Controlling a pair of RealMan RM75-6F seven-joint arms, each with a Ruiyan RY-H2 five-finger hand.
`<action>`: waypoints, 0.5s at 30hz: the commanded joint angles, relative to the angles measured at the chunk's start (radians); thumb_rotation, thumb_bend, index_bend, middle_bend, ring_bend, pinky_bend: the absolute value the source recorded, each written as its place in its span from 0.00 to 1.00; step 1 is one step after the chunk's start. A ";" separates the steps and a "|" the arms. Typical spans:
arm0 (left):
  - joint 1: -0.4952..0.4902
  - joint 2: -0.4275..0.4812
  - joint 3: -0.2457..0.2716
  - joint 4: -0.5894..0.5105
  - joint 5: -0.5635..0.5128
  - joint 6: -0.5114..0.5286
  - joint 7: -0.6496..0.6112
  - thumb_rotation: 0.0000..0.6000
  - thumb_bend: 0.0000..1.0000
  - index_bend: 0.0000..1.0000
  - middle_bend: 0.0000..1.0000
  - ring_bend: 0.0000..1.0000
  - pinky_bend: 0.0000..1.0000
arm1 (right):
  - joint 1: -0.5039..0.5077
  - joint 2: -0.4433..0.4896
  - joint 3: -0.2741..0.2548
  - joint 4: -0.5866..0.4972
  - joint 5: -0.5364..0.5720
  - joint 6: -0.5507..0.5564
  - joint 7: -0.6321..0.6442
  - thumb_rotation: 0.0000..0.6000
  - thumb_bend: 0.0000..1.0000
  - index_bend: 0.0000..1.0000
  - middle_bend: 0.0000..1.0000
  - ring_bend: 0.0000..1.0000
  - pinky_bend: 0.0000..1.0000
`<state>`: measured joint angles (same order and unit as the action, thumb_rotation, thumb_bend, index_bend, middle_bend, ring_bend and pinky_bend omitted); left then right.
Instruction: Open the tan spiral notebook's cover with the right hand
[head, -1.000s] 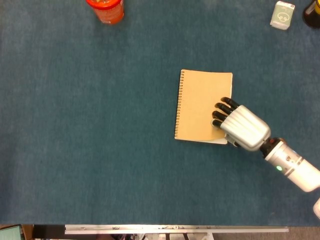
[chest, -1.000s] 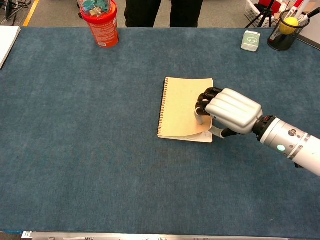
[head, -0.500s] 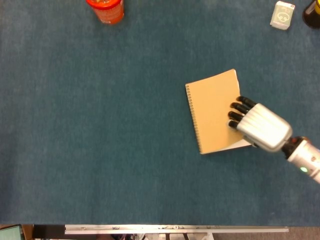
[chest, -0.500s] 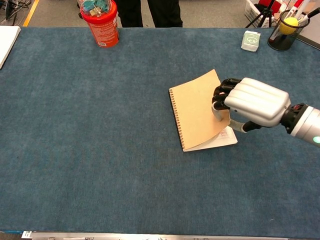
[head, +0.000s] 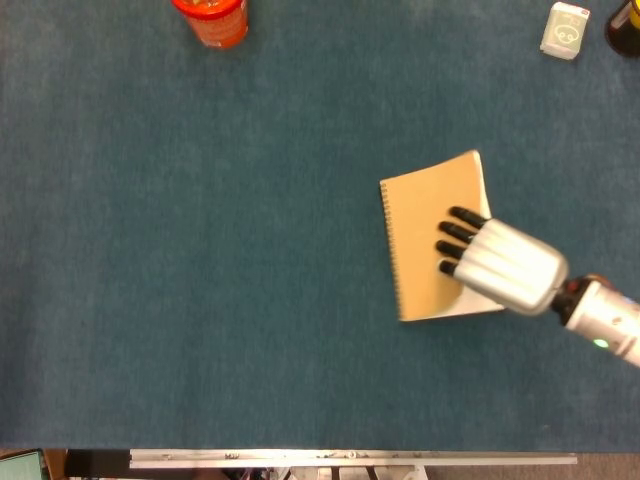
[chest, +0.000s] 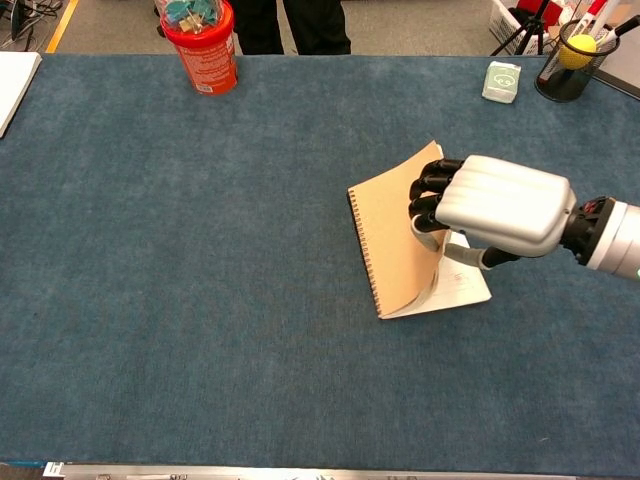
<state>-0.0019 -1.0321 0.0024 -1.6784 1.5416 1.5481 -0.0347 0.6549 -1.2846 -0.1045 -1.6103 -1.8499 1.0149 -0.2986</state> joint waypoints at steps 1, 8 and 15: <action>0.003 0.002 0.001 0.002 -0.001 0.002 -0.005 1.00 0.51 0.31 0.28 0.16 0.17 | 0.024 -0.050 0.014 0.028 -0.020 -0.017 -0.004 1.00 0.40 0.74 0.44 0.25 0.21; 0.009 0.003 0.004 0.010 -0.006 0.003 -0.014 1.00 0.51 0.31 0.28 0.16 0.17 | 0.060 -0.109 0.042 0.060 -0.032 -0.022 0.003 1.00 0.40 0.75 0.44 0.25 0.21; 0.012 0.003 0.005 0.013 -0.007 0.005 -0.018 1.00 0.51 0.31 0.28 0.16 0.17 | 0.094 -0.166 0.080 0.089 -0.013 -0.037 0.004 1.00 0.40 0.75 0.44 0.25 0.21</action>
<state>0.0101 -1.0295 0.0070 -1.6657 1.5355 1.5532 -0.0525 0.7434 -1.4445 -0.0307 -1.5263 -1.8660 0.9788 -0.2950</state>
